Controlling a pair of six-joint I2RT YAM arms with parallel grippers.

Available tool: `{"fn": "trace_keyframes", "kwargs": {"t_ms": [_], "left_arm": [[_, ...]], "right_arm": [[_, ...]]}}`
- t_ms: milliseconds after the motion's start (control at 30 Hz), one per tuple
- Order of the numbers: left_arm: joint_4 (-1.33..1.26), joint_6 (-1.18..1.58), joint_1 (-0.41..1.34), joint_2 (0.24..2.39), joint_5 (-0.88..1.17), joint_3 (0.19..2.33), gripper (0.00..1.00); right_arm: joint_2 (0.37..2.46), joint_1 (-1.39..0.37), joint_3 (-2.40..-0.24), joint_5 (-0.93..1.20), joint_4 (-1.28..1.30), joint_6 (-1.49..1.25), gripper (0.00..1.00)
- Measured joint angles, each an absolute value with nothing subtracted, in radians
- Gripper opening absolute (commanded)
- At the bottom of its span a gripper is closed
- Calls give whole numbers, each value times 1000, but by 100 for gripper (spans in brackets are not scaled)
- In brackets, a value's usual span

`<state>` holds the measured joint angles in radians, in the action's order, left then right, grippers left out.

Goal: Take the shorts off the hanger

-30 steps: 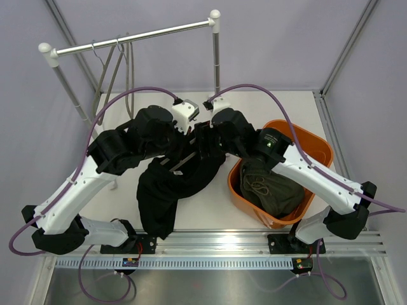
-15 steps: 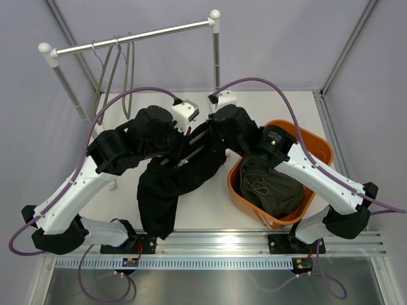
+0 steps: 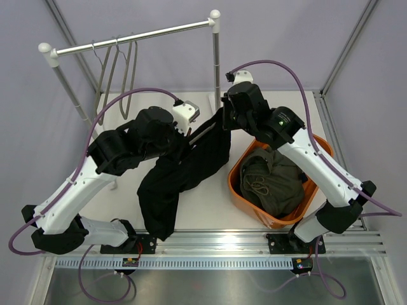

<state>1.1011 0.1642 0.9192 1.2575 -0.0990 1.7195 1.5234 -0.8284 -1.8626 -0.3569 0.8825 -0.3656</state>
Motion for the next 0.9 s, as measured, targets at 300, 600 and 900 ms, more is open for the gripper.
{"fn": "trace_keyframes", "kwargs": {"t_ms": [300,600,900], "left_arm": [[1100,157,919,1249,-113,1720,0],[1089,156,919,1213,-125,1720,0],[1016,157,925,1130,-117,1703,0]], "right_arm": [[1601,-736,-1895,-294,899,-359,0],[1598,-681,-1811,-215,861,-363,0],[1550,-673,-1690,-141,792,-379,0]]}}
